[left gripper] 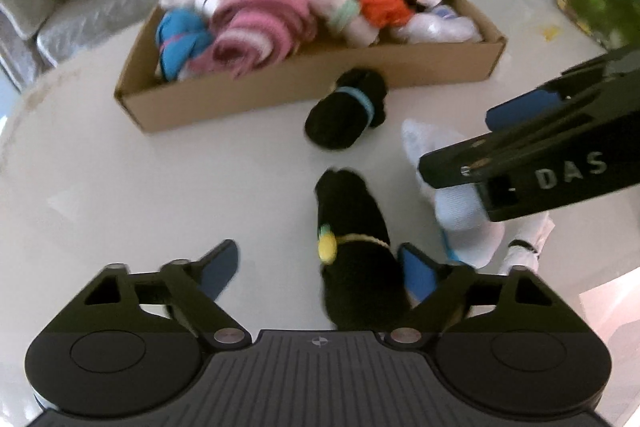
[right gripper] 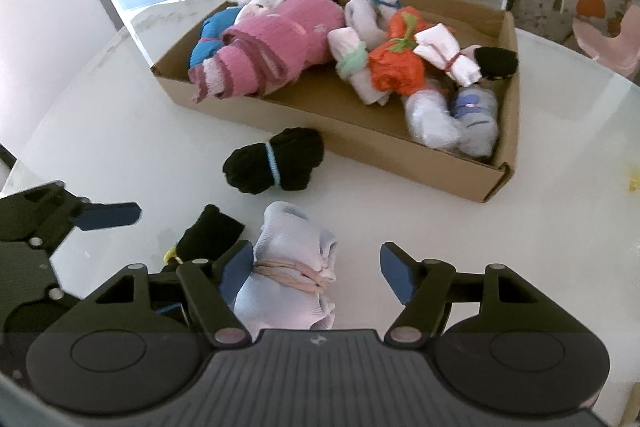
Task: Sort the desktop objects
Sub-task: 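Move both open tools back toward the black and grey socks on the table, then grasp the black sock with yellow tag with the left tool while the right tool grasps the grey sock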
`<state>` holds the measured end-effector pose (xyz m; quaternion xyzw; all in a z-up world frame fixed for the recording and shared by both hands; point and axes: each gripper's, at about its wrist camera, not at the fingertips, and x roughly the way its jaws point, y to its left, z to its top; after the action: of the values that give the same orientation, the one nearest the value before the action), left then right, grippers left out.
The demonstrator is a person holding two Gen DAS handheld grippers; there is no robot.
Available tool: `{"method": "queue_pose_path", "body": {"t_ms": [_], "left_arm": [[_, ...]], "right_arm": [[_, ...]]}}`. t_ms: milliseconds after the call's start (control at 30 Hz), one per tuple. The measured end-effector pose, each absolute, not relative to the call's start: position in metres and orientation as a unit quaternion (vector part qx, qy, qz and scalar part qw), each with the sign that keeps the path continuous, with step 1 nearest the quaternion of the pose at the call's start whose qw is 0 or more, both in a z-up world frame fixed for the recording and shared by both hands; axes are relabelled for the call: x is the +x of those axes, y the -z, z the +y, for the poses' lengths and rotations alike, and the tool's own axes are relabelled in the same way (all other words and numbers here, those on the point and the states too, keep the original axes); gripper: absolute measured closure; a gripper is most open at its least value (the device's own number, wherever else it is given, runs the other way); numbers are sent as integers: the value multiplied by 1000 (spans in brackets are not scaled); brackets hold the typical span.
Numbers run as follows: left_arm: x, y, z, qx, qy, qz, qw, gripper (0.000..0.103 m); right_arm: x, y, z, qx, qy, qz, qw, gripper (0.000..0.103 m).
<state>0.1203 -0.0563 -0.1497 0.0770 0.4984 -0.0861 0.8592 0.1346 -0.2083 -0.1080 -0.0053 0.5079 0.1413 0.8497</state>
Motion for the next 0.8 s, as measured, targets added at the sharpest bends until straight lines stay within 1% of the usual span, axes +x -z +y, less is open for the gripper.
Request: {"method": "queue_pose_path", "body": {"t_ms": [100, 133, 200, 233, 267, 433, 633, 800], "left_arm": [[122, 152, -47, 57, 83, 503, 858, 25], [122, 151, -45, 55, 81, 503, 859, 30], [120, 149, -43, 55, 84, 499, 861, 41], [119, 148, -43, 57, 86, 496, 862, 54], [118, 147, -42, 59, 88, 494, 863, 59], [116, 144, -40, 65, 80, 489, 866, 60], [116, 100, -28, 55, 82, 455, 885, 60], [145, 55, -13, 28, 73, 424, 902, 60]], "right_arm": [[136, 113, -204, -13, -143, 516, 845, 41], [136, 114, -203, -10, -144, 516, 844, 42], [135, 115, -202, -6, -146, 517, 844, 51], [134, 115, -201, -6, -148, 517, 843, 55], [133, 114, -200, -10, -149, 516, 843, 58], [129, 106, -203, -12, -148, 506, 850, 60], [129, 74, -220, 12, -152, 477, 866, 60], [154, 41, -229, 19, -144, 444, 884, 60]]}}
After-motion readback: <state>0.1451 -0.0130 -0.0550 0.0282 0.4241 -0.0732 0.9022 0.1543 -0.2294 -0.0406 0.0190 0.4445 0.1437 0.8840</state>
